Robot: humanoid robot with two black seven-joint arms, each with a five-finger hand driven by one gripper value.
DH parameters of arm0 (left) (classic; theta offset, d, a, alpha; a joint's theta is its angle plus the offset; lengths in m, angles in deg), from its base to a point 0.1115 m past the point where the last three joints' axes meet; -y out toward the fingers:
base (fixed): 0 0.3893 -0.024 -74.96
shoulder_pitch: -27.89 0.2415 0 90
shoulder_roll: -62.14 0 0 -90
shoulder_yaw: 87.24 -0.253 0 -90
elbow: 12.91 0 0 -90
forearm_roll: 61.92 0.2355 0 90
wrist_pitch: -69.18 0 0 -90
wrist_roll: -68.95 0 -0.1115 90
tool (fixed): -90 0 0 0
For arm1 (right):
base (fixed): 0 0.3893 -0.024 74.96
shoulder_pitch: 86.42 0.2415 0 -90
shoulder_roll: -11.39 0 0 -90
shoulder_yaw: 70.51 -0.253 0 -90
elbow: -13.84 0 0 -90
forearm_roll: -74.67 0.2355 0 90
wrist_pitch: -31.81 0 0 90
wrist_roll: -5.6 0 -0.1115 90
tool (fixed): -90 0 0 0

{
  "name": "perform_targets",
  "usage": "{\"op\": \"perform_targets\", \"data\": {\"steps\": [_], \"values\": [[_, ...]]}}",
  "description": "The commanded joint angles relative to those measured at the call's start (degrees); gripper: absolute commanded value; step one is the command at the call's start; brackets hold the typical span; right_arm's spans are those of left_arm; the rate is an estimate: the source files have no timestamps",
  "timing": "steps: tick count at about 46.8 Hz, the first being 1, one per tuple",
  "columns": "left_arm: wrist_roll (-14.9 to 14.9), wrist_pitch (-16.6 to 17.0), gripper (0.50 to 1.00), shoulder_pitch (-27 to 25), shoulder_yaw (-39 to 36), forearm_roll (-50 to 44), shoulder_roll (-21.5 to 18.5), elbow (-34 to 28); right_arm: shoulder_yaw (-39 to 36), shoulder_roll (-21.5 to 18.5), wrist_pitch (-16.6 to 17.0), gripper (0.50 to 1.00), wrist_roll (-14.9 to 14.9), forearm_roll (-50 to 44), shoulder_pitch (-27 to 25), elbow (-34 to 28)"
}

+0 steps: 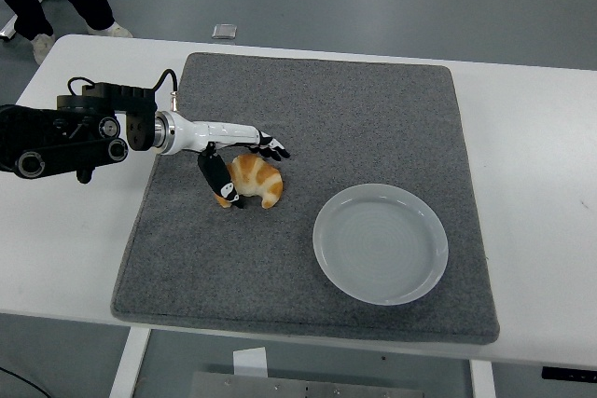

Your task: Place the bread on the plate

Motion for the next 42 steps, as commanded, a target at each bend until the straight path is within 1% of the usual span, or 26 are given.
{"op": "perform_targets", "data": {"steps": [1,5,9,12,19,21,25,28,30,31,33,34,42], "values": [[-0.01,0.10,0.943,-0.06,0.08,0.31,0.03,0.00,0.00,0.00,0.00,0.952,-0.04,0.00,0.00,0.00],[-0.01,0.62,0.930,-0.06,-0.01,0.40,0.03,0.00,0.00,0.00,0.00,0.952,0.04,0.00,0.00,0.00],[-0.01,1.07,0.898,-0.06,-0.01,0.40,0.29,0.00,0.00,0.00,0.00,0.952,-0.04,0.00,0.00,0.00],[-0.01,1.15,0.862,-0.06,-0.01,0.49,0.29,0.00,0.00,0.00,0.00,0.952,0.05,0.00,0.00,0.00],[0.08,1.15,0.810,-0.06,-0.01,0.75,0.29,0.00,0.00,0.00,0.00,0.952,0.05,0.00,0.00,0.00],[0.08,1.15,0.774,-0.15,-0.01,1.19,0.29,0.00,0.00,0.00,0.00,0.952,-0.04,0.00,0.00,0.00],[0.08,1.07,0.729,-0.06,-0.01,1.72,0.29,0.00,0.00,0.00,0.00,0.952,-0.04,0.00,0.00,0.00],[0.08,1.07,0.662,-0.15,0.08,2.16,0.29,0.00,0.00,0.00,0.00,0.952,-0.04,0.00,0.00,0.00],[0.08,1.07,0.641,-0.15,0.08,2.51,0.29,0.00,0.00,0.00,0.00,0.952,0.04,0.00,0.00,0.00],[0.08,1.07,0.615,-0.15,0.08,2.68,0.29,0.00,0.00,0.00,0.00,0.952,0.05,0.00,0.00,0.00],[0.08,1.07,0.530,-0.15,0.08,3.03,0.29,-0.09,0.00,0.00,0.00,0.952,-0.04,0.00,0.00,0.00],[0.08,1.15,0.500,-0.15,0.08,3.12,0.29,-0.09,0.00,0.00,0.00,0.952,-0.04,0.00,0.00,0.00],[0.08,1.07,0.500,-0.24,0.08,3.65,0.29,-0.09,0.00,0.00,0.00,0.952,0.04,0.00,0.00,0.00]]}}
